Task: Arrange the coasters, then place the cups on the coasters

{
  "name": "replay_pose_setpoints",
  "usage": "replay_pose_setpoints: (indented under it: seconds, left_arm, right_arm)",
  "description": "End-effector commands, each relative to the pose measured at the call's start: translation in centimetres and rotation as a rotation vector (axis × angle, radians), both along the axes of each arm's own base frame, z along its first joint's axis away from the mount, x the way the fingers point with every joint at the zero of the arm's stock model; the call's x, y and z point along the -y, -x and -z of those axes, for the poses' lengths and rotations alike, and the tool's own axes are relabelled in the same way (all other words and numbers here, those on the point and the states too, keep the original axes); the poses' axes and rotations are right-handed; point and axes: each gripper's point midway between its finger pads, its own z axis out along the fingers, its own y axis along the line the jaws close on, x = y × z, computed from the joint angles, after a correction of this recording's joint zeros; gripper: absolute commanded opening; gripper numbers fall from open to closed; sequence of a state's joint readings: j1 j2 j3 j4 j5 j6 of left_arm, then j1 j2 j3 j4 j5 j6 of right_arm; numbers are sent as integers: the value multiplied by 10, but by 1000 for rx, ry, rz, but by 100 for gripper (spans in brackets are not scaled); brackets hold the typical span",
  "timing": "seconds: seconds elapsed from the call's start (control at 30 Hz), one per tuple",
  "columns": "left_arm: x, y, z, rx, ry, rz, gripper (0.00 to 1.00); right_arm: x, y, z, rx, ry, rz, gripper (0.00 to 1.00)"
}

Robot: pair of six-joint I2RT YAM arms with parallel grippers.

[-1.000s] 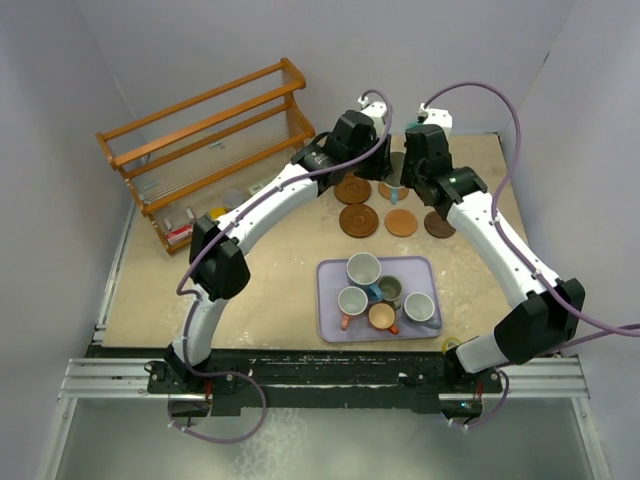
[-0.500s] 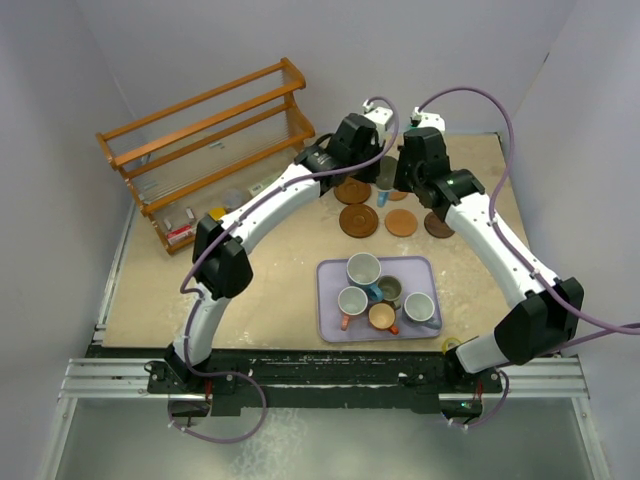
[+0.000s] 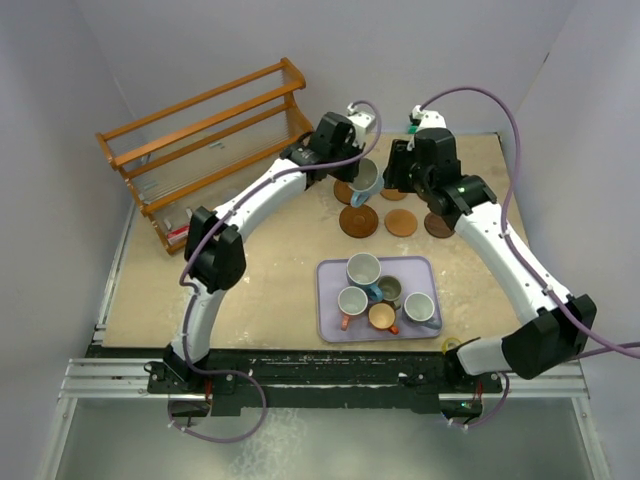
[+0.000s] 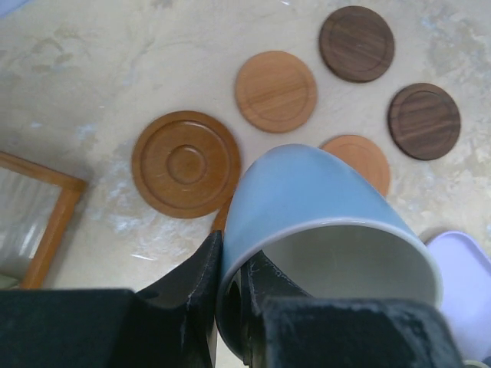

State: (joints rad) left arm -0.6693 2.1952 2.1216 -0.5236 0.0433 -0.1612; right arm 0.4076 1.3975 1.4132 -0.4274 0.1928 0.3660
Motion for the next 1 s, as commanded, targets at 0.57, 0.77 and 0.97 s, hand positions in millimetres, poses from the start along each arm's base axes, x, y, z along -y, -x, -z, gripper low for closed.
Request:
replay_pose_setpoints:
  seconds: [0.57, 0.77, 0.97]
  left_arm:
    - [-42, -84, -15, 150, -21, 109, 3]
    - [-37, -89, 2, 128, -27, 119, 3]
    - [-36, -92, 20, 108, -39, 111, 3]
  right_arm:
    - [49, 23, 23, -65, 95, -174, 63]
    - [39, 36, 36, -86, 67, -305, 64]
    - [41, 36, 40, -104, 69, -308, 64]
